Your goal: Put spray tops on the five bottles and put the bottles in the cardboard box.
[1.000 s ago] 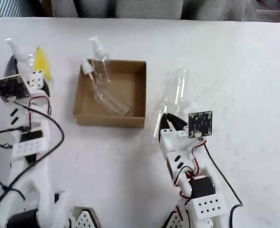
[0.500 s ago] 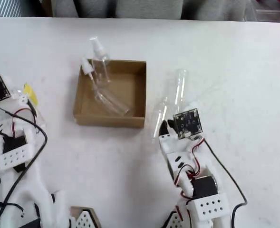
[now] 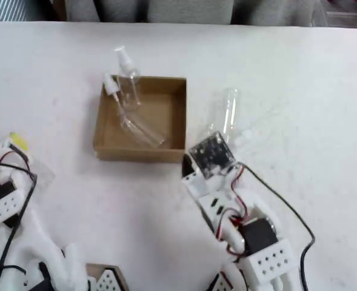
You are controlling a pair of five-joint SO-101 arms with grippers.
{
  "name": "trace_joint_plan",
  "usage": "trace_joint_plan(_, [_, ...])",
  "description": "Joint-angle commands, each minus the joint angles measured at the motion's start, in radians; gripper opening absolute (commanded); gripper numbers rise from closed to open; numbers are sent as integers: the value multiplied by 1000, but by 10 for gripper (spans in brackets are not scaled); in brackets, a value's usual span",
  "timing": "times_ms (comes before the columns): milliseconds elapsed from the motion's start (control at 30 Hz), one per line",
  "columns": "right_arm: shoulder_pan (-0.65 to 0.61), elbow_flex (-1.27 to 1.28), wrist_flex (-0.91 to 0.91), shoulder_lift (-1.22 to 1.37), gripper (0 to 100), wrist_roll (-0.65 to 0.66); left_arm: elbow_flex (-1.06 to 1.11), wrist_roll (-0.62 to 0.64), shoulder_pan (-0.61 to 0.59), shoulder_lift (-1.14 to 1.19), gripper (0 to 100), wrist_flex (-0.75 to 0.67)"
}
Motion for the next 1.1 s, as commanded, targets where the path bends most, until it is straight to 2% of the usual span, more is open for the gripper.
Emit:
trace_joint_plan(0, [-13,-163,4,236,22,12,-126,15,-13,-7,27,75])
trace_joint_plan(133, [-27,-288,5,460,22,12,-258,18,-13,143,27,158])
trace_joint_plan(267, [-44,-382,5,608,25,14,-353,20,-13,309,27,170])
trace_joint_plan(400, [-47,-460,5,704,109,14,-393,23,-12,417,27,160])
trace_joint_plan(567, [-59,-572,-2,805,137,75,-388,109,-18,433,27,155])
trace_joint_plan(900, [-93,-905,8,1167,143,89,-385,109,-19,441,27,155])
trace_joint_plan(1067, [-105,-1079,133,1326,238,89,-353,109,-18,440,27,101])
